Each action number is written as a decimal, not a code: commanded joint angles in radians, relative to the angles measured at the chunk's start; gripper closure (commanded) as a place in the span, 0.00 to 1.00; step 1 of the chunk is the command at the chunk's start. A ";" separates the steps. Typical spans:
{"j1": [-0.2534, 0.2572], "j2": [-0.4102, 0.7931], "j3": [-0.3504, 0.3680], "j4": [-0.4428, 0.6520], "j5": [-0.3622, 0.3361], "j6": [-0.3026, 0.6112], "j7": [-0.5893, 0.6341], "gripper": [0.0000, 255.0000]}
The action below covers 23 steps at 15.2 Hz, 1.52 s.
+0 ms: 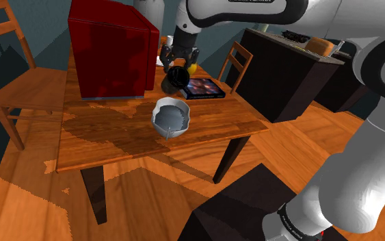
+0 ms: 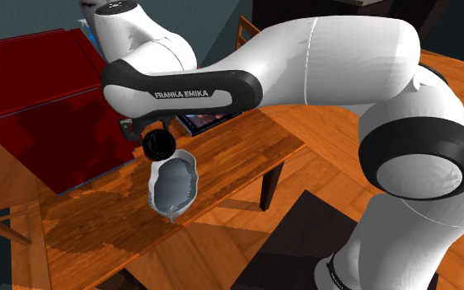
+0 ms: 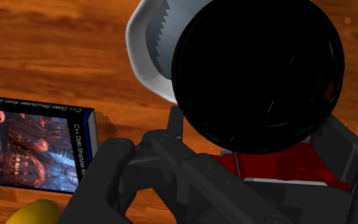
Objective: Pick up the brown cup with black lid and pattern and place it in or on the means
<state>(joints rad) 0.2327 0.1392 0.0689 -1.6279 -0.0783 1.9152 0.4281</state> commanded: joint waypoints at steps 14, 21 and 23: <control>-0.001 0.014 -0.002 -0.157 -0.007 0.172 0.012 1.00; -0.001 0.014 -0.002 -0.157 -0.007 0.172 0.012 0.00; -0.001 0.014 -0.002 -0.157 -0.007 0.172 0.012 0.00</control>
<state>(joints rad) 0.2314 0.1531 0.0672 -1.7846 -0.0851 2.0868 0.4404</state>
